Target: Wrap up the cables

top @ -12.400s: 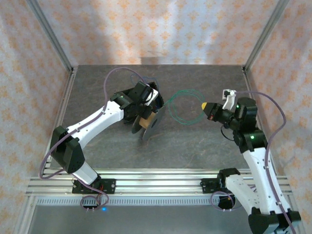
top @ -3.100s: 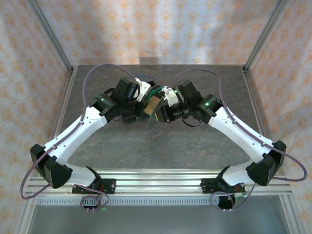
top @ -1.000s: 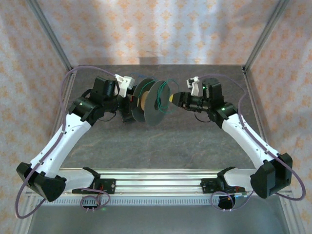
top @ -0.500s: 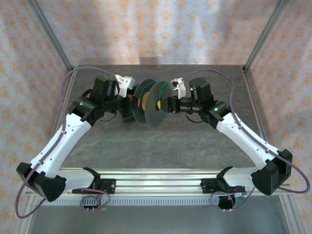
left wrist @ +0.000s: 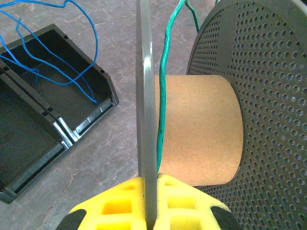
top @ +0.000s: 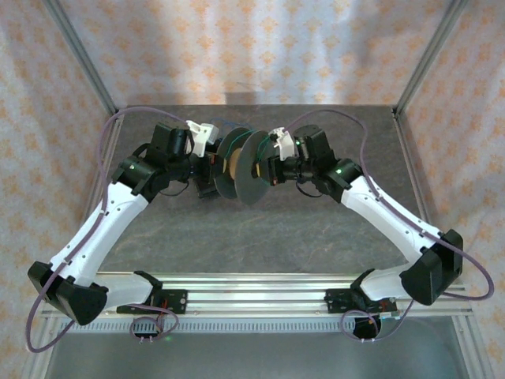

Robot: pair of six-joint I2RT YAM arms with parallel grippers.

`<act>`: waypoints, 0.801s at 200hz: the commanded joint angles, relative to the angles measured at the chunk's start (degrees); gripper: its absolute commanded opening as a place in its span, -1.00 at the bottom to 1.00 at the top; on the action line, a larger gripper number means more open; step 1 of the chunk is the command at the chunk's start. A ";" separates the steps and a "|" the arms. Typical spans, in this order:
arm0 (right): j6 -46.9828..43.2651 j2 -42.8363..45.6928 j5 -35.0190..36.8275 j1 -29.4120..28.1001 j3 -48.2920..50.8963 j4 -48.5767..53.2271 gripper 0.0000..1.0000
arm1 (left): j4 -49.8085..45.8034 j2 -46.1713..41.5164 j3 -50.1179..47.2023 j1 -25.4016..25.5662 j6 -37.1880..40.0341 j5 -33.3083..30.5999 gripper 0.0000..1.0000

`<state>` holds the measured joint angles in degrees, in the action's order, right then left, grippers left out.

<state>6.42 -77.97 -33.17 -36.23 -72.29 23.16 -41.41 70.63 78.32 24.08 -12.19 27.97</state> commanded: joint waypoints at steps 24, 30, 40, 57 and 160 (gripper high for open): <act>-1.35 4.49 9.00 -0.33 0.32 3.99 -1.00 | 2.34 0.44 5.46 -1.99 -1.79 -1.91 -1.00; -1.13 5.89 10.94 -0.27 1.30 4.09 -1.00 | 2.29 0.51 5.80 -2.83 -2.40 -2.36 -1.00; -0.96 8.43 12.93 0.20 3.43 3.93 -1.00 | 2.46 0.73 6.28 -4.48 -3.49 -2.23 -1.00; -0.43 12.19 13.31 2.36 7.49 3.32 -1.00 | 3.20 1.13 7.06 -7.43 -5.83 -1.14 -1.00; 2.20 17.93 11.34 8.78 21.27 4.18 -1.00 | 14.77 3.25 8.75 -23.62 -24.81 6.96 -1.00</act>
<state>6.83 -61.87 -23.90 -28.23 -53.71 25.69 -38.89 74.63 84.36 4.58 -28.60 33.17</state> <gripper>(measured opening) 0.039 0.056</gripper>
